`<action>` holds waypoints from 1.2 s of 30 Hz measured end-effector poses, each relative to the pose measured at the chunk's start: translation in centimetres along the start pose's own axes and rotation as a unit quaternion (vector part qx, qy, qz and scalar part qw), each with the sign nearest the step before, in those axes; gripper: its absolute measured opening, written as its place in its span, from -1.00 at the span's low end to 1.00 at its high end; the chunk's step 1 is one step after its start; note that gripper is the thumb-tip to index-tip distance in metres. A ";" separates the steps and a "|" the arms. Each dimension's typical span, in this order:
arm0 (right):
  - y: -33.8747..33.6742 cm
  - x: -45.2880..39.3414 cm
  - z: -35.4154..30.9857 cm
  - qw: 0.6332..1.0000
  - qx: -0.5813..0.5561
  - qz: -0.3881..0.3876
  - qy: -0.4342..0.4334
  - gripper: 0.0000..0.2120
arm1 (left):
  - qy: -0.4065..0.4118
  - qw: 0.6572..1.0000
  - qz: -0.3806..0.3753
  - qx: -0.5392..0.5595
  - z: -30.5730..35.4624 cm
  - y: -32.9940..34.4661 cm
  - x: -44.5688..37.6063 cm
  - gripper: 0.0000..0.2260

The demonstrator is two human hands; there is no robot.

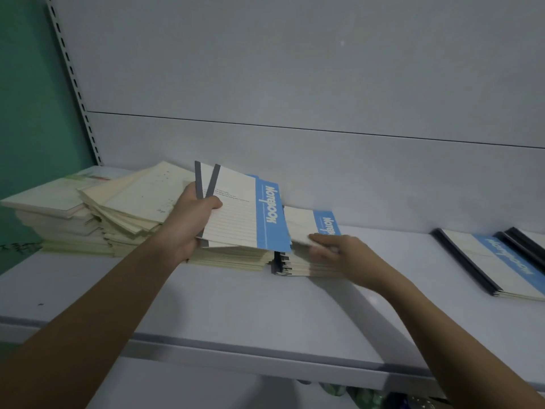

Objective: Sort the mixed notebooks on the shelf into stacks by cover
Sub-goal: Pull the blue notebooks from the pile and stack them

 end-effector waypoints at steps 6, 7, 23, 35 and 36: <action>-5.9 0.9 -1.0 0.938 -0.182 0.288 -0.061 -0.62 | 0.009 1.000 -0.020 0.000 -0.1 1.1 0.6 -0.73; -6.1 1.3 -1.8 0.931 -0.180 0.308 -0.074 -0.66 | 0.012 1.000 -0.027 0.002 -0.1 1.7 0.8 -0.74; -3.4 7.8 -1.7 0.952 -0.157 0.261 0.036 -0.49 | -0.017 0.985 -0.138 0.099 -1.9 10.2 3.0 -0.67; -6.0 12.6 5.7 0.865 -0.378 0.279 0.178 -0.74 | -0.061 0.932 -0.354 0.048 -1.6 21.2 8.7 -0.64; -6.6 13.1 6.4 0.863 -0.370 0.289 0.185 -0.75 | -0.075 0.919 -0.385 0.043 -1.9 22.0 9.3 -0.63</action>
Point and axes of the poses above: each hand's wrist, its own x-axis away from the middle knuckle, its own y-axis out of the palm, z = x × y, the point moved 7 cm from there along -x, towards the middle knuckle, and after that the axes turned 6 degrees about -x, right-handed, at the moved point
